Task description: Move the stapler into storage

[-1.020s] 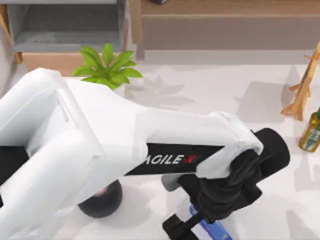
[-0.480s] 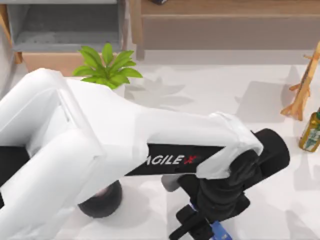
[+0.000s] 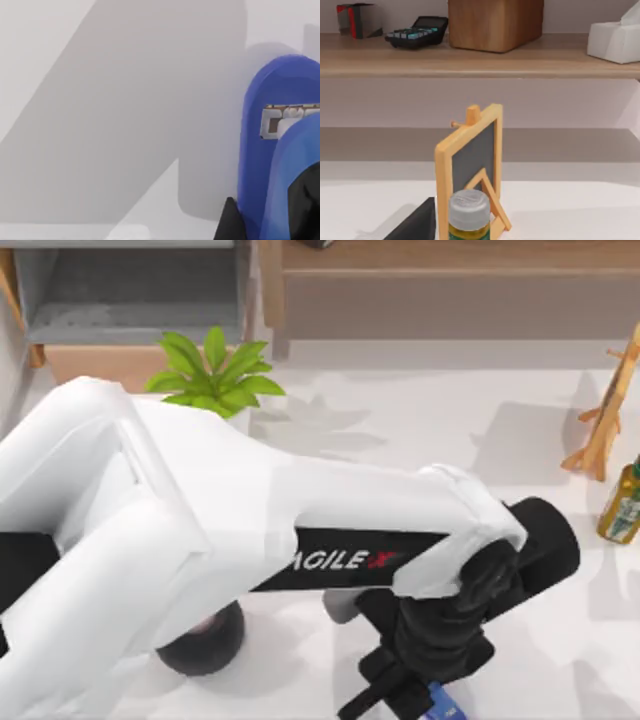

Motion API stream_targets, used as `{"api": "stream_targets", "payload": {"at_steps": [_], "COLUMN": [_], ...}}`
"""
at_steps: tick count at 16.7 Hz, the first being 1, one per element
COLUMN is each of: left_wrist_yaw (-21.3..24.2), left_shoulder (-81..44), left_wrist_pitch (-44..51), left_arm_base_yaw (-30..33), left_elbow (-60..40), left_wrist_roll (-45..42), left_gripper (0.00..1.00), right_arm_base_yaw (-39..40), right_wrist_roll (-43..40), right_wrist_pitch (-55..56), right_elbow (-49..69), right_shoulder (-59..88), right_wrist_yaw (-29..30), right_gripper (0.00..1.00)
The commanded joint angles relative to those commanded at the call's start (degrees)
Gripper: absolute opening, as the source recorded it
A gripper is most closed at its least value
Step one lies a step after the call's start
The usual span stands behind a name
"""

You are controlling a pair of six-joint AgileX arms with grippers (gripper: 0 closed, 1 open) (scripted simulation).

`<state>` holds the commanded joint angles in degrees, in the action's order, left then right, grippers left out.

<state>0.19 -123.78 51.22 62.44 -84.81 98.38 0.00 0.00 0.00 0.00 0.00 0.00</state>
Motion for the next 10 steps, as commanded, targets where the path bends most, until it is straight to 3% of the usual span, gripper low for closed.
{"api": "stream_targets", "payload": {"at_steps": [10], "left_wrist_yaw": [-0.05], "left_shoulder": [2.21], "left_wrist_pitch": [5.15], "left_arm_base_yaw": [-0.03], "left_elbow": [-2.97], "left_wrist_roll": [0.09], "left_gripper": [0.0], "right_arm_base_yaw": [0.0], "right_wrist_roll": [0.0], "right_wrist_pitch": [0.0], "right_elbow": [0.0], "right_shoulder": [0.0], "right_wrist_yaw": [0.0], "right_gripper": [1.0]}}
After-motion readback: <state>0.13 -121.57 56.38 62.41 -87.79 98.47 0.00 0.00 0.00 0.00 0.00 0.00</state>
